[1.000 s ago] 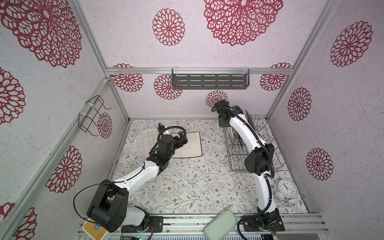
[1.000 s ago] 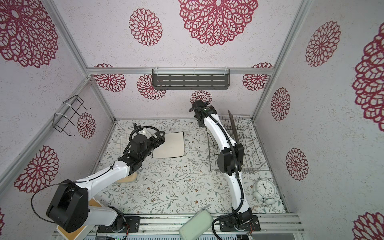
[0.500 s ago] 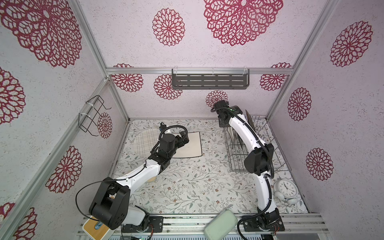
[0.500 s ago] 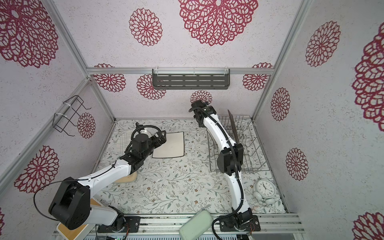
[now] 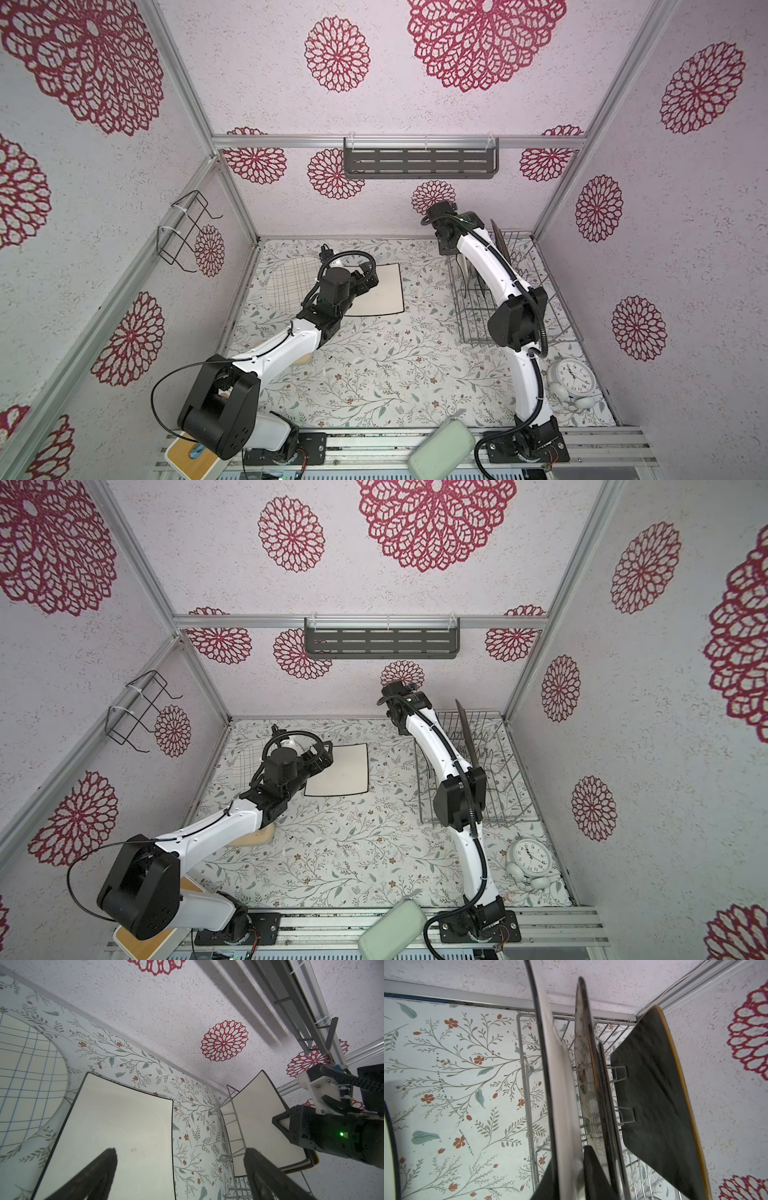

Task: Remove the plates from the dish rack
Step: 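Close the right gripper on the white square plate's top edge in the rack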

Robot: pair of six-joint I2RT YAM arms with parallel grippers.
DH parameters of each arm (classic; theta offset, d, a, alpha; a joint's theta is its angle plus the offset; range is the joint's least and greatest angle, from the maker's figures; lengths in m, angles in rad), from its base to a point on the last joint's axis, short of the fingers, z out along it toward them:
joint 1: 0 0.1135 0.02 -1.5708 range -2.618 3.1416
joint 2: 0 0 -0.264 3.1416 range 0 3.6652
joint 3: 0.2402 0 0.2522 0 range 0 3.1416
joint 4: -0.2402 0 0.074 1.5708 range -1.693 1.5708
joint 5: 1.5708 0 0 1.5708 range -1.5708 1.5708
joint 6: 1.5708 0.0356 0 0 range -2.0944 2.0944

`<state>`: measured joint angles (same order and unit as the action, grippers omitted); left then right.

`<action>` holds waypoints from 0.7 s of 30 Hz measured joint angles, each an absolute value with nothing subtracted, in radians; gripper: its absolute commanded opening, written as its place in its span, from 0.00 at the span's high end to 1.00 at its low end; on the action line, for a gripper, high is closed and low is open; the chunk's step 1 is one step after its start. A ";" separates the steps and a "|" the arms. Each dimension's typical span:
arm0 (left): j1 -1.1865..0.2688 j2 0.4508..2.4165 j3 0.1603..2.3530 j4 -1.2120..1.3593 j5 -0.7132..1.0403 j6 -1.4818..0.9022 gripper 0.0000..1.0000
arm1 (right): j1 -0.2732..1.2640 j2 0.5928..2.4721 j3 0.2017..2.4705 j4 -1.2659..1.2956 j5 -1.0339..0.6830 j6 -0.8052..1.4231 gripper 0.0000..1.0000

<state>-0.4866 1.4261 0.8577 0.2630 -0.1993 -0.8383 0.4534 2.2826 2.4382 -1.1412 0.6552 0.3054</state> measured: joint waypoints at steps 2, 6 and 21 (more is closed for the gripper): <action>-0.487 1.426 0.858 0.263 -0.199 -0.838 0.00 | 0.455 2.283 2.439 -1.142 0.662 0.304 0.80; -0.487 1.425 0.858 0.263 -0.199 -0.839 0.00 | 0.466 2.286 2.438 -1.142 0.690 0.292 0.80; -0.496 1.398 0.871 0.250 -0.200 -0.837 0.00 | 0.492 2.304 2.438 -1.139 0.776 0.244 0.87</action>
